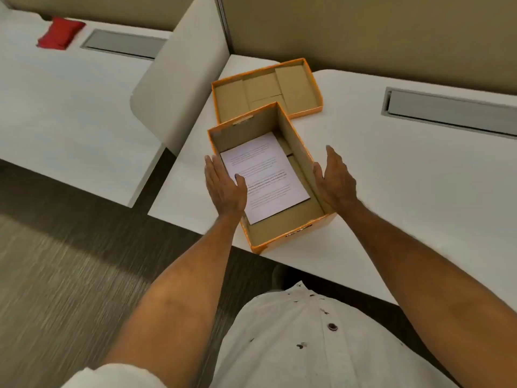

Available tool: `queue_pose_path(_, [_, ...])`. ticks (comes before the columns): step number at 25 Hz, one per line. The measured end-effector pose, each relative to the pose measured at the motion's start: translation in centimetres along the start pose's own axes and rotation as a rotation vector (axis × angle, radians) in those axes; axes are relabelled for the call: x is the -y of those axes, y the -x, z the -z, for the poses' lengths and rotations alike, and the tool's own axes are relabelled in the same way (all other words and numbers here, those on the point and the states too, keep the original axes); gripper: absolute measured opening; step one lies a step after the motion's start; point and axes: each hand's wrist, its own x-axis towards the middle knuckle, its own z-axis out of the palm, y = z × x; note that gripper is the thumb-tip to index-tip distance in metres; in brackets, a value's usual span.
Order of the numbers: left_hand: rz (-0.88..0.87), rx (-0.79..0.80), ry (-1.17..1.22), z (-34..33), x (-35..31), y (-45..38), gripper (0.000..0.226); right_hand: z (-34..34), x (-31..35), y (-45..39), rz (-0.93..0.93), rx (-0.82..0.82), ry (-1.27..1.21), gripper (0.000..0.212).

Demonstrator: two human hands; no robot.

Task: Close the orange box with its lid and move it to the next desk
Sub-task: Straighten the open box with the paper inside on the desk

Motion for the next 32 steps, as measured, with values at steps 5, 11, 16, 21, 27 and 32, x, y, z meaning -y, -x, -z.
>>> queue_pose_path(5, [0.332, 0.133, 0.327, -1.0, 0.0, 0.8, 0.064, -1.2, -0.2, -0.1, -0.084, 0.059, 0.007, 0.046])
queue_pose_path(11, [0.32, 0.121, 0.417, -2.0, 1.8, 0.1, 0.045, -1.4, -0.8, 0.1, -0.017, 0.037, 0.079, 0.04])
queue_pose_path(16, [0.212, 0.138, 0.433, -2.1, 0.2, 0.2, 0.041, -0.7, -2.4, 1.4, -0.068, 0.003, 0.034, 0.04])
queue_pose_path(21, [0.078, 0.222, 0.399, -4.5, -3.1, -0.7, 0.043, 1.4, -5.2, 3.1, -0.196, -0.114, -0.028, 0.038])
queue_pose_path(27, [-0.077, 0.372, 0.381, -9.2, -9.9, -0.3, 0.044, 5.1, -10.5, 4.9, -0.371, -0.255, -0.04, 0.036])
queue_pose_path(32, [-0.185, 0.457, 0.374, -12.7, -16.0, 0.9, 0.047, 8.5, -15.3, 5.5, -0.473, -0.327, -0.063, 0.035])
